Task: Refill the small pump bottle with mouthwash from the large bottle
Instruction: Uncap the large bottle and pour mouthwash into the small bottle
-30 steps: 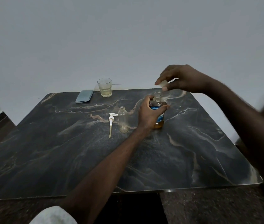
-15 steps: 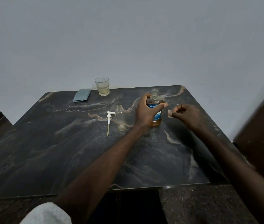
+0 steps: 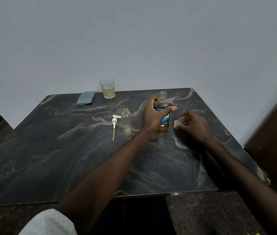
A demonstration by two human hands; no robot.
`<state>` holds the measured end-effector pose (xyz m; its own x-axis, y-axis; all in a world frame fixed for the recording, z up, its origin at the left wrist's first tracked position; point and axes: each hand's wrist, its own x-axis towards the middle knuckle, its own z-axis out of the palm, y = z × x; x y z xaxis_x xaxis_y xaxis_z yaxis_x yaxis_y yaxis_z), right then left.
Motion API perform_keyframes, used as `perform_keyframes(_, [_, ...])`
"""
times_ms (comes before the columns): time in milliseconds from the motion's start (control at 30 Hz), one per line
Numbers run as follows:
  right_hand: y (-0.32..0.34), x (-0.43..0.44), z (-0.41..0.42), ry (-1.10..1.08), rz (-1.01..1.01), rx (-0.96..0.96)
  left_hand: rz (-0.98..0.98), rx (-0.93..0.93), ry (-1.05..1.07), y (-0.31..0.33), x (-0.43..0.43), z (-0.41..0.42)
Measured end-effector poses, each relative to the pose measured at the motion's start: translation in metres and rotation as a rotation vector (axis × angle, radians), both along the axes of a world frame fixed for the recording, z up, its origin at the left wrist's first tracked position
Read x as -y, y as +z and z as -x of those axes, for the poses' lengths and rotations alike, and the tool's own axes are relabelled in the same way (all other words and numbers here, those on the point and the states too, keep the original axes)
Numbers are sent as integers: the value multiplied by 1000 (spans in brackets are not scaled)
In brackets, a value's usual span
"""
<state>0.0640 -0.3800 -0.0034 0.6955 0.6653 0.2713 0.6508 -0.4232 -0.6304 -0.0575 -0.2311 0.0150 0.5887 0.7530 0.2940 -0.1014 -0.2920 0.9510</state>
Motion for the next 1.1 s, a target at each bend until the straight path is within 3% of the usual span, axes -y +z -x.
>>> perform_keyframes(233, [9, 0, 3, 13, 115, 98, 27, 35, -28, 1, 0, 1])
perform_keyframes(400, [30, -8, 18, 44, -62, 72, 14, 72, -25, 1, 2, 9])
perform_keyframes(567, [48, -25, 32, 126, -244, -93, -251, 171, 54, 4, 8, 29])
perform_keyframes(733, [52, -37, 31, 245, -252, -231, -604, 225, 271, 14, -9, 56])
perform_keyframes(900, [46, -39, 30, 321, -230, -287, -631, -23, 383, 4, -41, 93])
perform_keyframes(1100, [44, -46, 39, 318, -304, -248, -469, -321, 213, -26, -60, 115])
